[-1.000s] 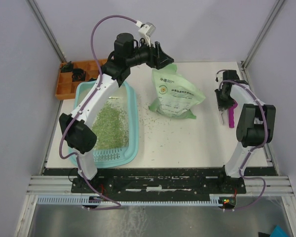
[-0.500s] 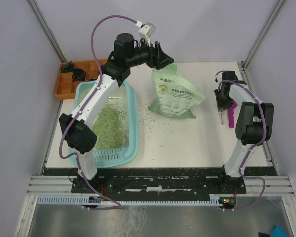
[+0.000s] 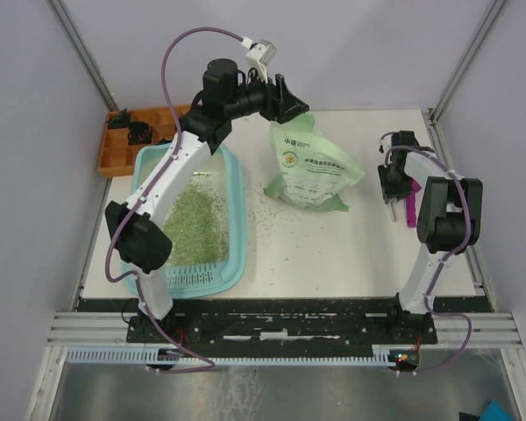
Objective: Fill the litter box with clean litter
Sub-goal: Place the clamp at the center of the board, then pick up the clamp at the center of the board.
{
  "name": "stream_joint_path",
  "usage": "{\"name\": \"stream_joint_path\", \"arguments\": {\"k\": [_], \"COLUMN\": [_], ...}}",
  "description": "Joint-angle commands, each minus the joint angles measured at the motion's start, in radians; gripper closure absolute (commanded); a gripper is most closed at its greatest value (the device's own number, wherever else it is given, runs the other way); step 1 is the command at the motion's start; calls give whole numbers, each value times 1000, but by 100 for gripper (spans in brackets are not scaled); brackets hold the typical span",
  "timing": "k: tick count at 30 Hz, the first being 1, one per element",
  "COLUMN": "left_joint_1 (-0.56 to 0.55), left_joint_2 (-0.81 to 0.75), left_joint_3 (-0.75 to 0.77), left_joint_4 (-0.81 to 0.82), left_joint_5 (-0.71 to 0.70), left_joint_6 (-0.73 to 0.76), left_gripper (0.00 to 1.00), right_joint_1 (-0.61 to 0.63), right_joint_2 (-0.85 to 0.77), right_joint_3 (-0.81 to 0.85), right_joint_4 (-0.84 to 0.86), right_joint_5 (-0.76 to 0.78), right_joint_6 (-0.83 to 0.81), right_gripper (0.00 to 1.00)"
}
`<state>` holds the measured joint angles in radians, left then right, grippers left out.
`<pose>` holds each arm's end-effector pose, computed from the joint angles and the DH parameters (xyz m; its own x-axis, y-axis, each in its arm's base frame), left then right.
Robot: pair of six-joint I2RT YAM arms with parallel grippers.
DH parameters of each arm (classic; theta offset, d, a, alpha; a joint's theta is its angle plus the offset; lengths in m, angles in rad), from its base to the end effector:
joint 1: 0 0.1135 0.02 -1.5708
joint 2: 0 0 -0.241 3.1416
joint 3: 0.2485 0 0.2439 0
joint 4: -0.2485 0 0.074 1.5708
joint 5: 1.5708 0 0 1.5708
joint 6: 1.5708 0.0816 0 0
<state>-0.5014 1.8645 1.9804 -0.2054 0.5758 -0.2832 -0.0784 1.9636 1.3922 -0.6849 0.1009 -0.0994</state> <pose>0.3816 -0.2598 0.4184 -0.3208 -0.0914 -0.9427 0.8218 0.4679 -0.3250 0.3897 -0.0389 0.1112 -0.9542 -0.0241 -0.2983 0.0144 0.9919 -0.1260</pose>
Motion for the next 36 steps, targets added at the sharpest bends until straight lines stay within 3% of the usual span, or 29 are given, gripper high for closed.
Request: {"name": "stream_joint_path", "arguments": {"k": [1, 10, 19, 36], "left_joint_1": [-3, -2, -3, -3], "left_joint_2": [-36, -36, -36, -27], "left_joint_3": [12, 12, 11, 19], "left_joint_4": [22, 23, 22, 23], "left_joint_5": [-12, -12, -9, -2], "left_joint_6": [29, 27, 26, 16], "left_gripper": [30, 30, 30, 30], "right_joint_1": [2, 3, 2, 2], "right_joint_2": [-17, -44, -80, -97], "right_joint_3": [3, 9, 11, 11], "right_joint_4": [25, 31, 41, 34], "right_joint_5": [3, 34, 24, 25], "right_joint_6": [9, 9, 27, 32], "right_gripper": [60, 49, 56, 59]}}
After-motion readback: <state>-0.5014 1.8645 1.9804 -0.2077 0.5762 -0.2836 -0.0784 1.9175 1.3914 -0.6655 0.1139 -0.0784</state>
